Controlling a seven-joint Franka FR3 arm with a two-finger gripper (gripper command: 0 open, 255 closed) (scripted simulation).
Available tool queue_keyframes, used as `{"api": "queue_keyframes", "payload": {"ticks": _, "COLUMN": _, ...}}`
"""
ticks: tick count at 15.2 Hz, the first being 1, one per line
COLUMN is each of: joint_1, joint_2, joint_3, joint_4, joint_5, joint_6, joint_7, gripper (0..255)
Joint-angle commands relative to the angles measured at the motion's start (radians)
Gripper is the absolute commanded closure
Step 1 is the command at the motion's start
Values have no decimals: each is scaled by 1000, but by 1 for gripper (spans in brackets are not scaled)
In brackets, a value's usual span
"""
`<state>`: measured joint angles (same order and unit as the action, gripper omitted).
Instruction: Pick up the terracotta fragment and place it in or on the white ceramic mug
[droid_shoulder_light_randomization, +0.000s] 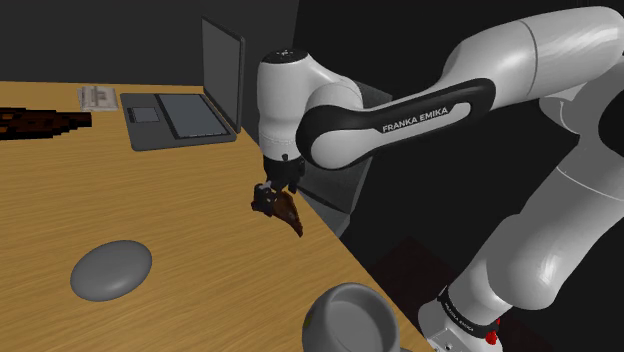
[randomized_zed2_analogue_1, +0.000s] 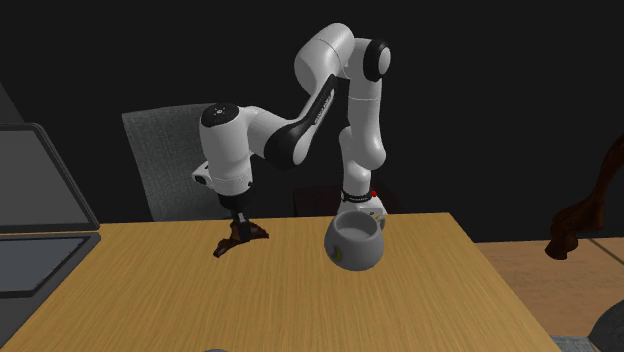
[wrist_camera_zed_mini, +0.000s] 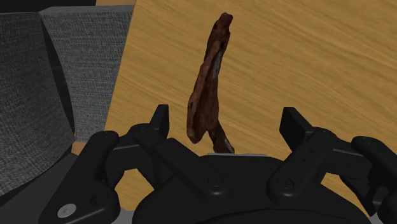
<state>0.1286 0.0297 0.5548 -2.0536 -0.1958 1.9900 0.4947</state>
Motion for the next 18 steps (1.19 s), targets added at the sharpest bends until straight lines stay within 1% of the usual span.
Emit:
{"api": "queue_keyframes", "payload": {"ticks": 1, "joint_1": 0, "joint_2": 1, "joint_3": 0, "joint_4": -1, "joint_5": -1, "joint_6": 2, "joint_7": 1, "gripper": 0}}
{"api": "queue_keyframes", "payload": {"ticks": 5, "joint_1": 0, "joint_2": 1, "joint_3": 0, "joint_4": -1, "joint_5": -1, "joint_6": 2, "joint_7": 1, "gripper": 0}}
{"api": "queue_keyframes", "payload": {"ticks": 6, "joint_1": 0, "joint_2": 1, "joint_3": 0, "joint_4": -1, "joint_5": -1, "joint_6": 2, "joint_7": 1, "gripper": 255}}
{"api": "queue_keyframes", "payload": {"ticks": 15, "joint_1": 0, "joint_2": 1, "joint_3": 0, "joint_4": -1, "joint_5": -1, "joint_6": 2, "joint_7": 1, "gripper": 255}}
{"api": "queue_keyframes", "payload": {"ticks": 18, "joint_1": -1, "joint_2": -15, "joint_3": 0, "joint_4": 23, "joint_5": 11, "joint_6": -34, "joint_7": -12, "gripper": 255}}
